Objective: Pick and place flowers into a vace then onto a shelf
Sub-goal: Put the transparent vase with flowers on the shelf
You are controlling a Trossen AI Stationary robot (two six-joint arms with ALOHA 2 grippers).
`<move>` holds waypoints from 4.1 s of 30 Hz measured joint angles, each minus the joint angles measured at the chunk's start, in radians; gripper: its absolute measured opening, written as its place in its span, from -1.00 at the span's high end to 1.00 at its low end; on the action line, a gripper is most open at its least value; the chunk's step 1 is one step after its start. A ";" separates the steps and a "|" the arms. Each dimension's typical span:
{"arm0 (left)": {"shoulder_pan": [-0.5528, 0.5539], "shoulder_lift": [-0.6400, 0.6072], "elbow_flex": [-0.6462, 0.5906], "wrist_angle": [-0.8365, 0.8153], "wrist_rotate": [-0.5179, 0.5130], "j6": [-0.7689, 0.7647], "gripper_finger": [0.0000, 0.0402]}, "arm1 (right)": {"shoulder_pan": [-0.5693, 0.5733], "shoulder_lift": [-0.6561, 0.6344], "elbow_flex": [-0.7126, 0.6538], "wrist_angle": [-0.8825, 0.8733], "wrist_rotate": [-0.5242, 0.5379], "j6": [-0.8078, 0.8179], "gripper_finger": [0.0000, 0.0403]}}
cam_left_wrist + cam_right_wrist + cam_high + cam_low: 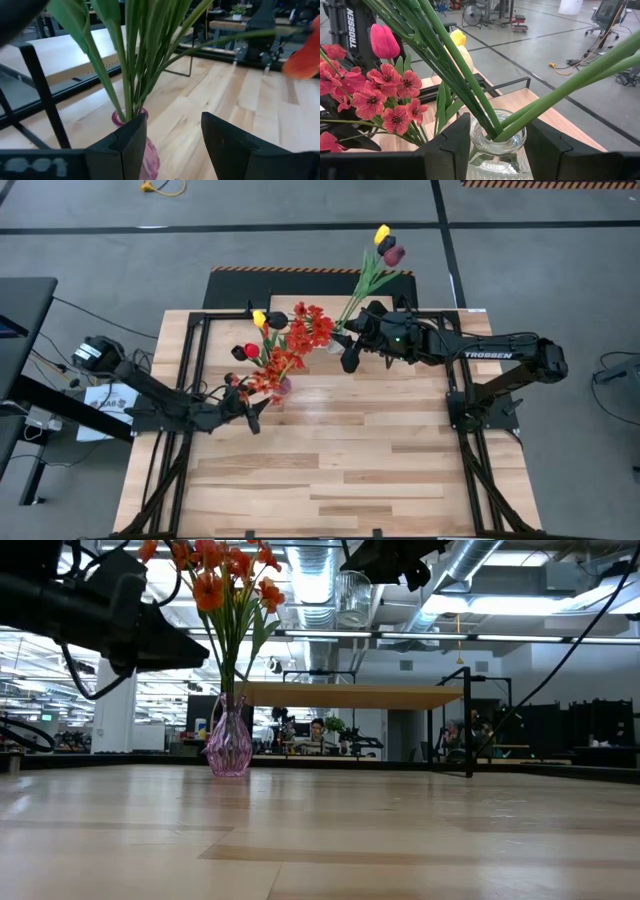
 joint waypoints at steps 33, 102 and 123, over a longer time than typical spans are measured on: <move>0.147 0.069 0.031 0.155 0.046 0.207 0.11 | 0.000 0.000 0.000 -0.004 0.000 -0.005 0.31; 0.221 0.067 0.037 0.147 0.136 0.163 0.99 | -0.021 -0.008 0.268 -0.209 0.061 -0.127 0.31; 0.221 0.068 0.037 0.147 0.136 0.156 0.94 | -0.365 -0.177 -0.054 -0.164 -0.188 -0.021 0.31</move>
